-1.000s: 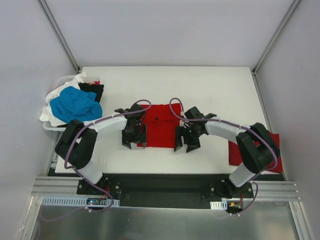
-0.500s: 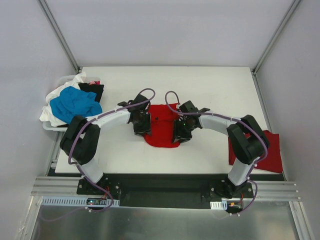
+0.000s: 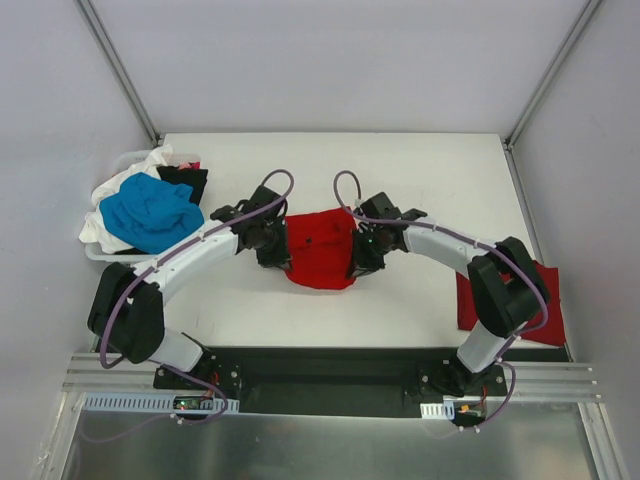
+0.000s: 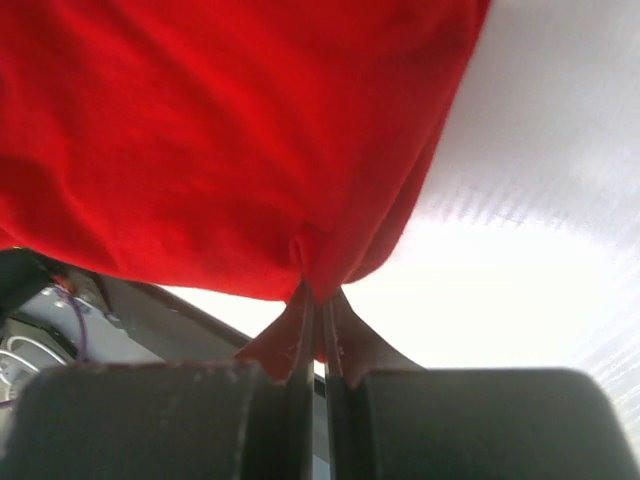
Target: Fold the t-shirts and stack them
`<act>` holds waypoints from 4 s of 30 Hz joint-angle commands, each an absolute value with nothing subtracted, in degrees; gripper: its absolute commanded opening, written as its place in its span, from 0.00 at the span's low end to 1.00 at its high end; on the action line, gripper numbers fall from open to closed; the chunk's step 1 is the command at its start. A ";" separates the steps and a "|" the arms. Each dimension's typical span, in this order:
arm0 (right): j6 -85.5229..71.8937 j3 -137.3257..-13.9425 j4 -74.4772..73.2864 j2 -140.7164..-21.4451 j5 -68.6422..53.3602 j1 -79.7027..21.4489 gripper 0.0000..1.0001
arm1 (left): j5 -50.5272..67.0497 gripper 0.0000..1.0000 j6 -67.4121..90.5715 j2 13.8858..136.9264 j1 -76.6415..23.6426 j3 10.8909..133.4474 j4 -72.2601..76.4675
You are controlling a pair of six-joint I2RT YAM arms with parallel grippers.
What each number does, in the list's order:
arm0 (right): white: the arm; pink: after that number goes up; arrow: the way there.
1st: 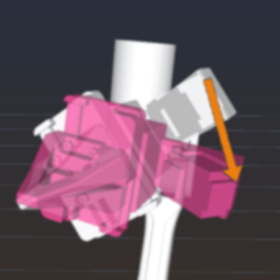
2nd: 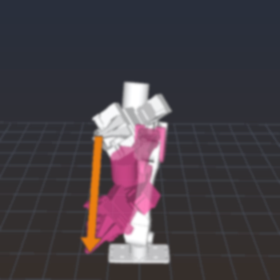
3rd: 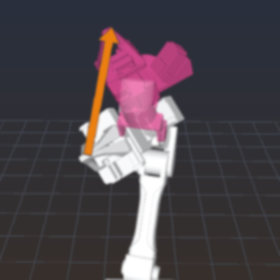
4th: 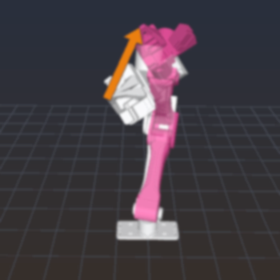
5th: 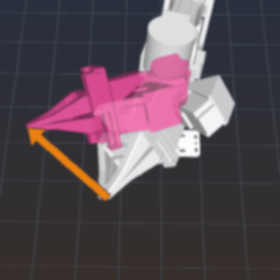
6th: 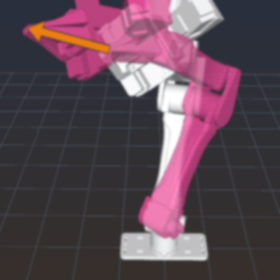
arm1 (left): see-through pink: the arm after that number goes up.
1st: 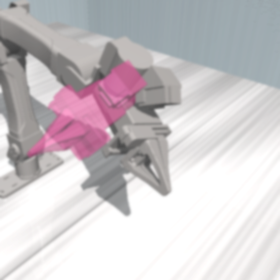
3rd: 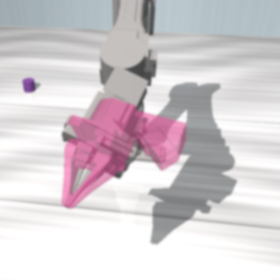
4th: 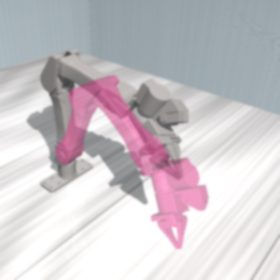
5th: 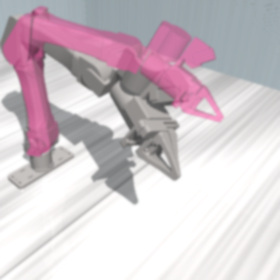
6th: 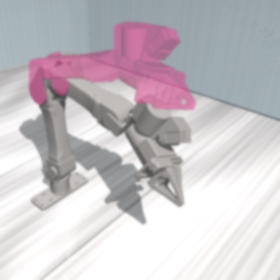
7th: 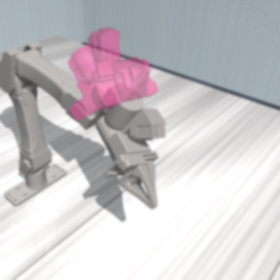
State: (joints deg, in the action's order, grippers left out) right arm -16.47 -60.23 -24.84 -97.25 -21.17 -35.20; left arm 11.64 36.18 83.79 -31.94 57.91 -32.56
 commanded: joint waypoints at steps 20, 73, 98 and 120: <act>-8.88 -94.20 -40.78 -110.12 -21.97 -23.65 0.01 | 10.11 0.04 28.13 94.04 -18.99 75.41 -40.69; -12.66 -83.85 -33.22 -107.94 -26.98 -28.12 0.01 | 12.57 0.02 31.38 96.25 -19.50 77.97 -41.40; -12.31 -66.71 -40.77 -97.65 -23.56 -41.39 0.84 | 15.03 0.51 36.83 74.10 -24.61 45.44 -38.14; -10.20 -87.88 -43.94 -106.52 -19.68 -33.32 0.78 | 6.68 0.97 29.62 94.03 -21.45 72.06 -43.86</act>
